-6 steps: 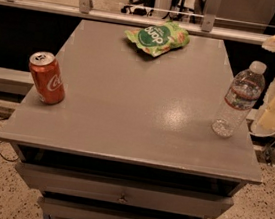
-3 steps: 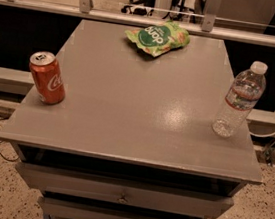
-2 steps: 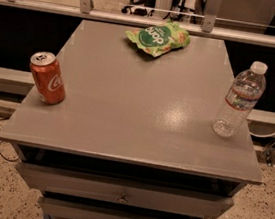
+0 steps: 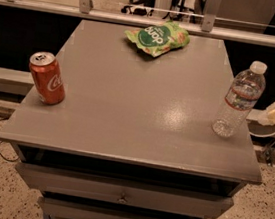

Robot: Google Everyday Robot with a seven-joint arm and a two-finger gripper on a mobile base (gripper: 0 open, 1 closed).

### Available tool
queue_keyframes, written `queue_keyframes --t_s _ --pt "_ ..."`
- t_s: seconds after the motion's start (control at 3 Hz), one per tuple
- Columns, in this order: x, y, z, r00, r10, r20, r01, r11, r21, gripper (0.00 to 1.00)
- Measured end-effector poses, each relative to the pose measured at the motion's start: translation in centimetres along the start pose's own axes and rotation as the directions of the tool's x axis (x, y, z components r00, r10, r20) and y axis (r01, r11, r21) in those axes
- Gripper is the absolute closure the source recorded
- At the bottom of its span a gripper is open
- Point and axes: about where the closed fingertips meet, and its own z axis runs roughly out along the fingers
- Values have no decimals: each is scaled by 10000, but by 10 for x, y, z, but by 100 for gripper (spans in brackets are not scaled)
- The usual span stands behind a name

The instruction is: Move water bottle near green rice chip bag

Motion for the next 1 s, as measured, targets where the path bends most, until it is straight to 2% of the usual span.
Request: queue_keyframes --t_s 0.33,0.67,1.0 --pt "-4 7 35 9929 496 1082 -429 9970 -638 0" --pt "-5 9 53 9842 825 1568 -686 9934 -920 1" --pt "-7 7 58 9803 944 1736 -793 9926 -919 23"
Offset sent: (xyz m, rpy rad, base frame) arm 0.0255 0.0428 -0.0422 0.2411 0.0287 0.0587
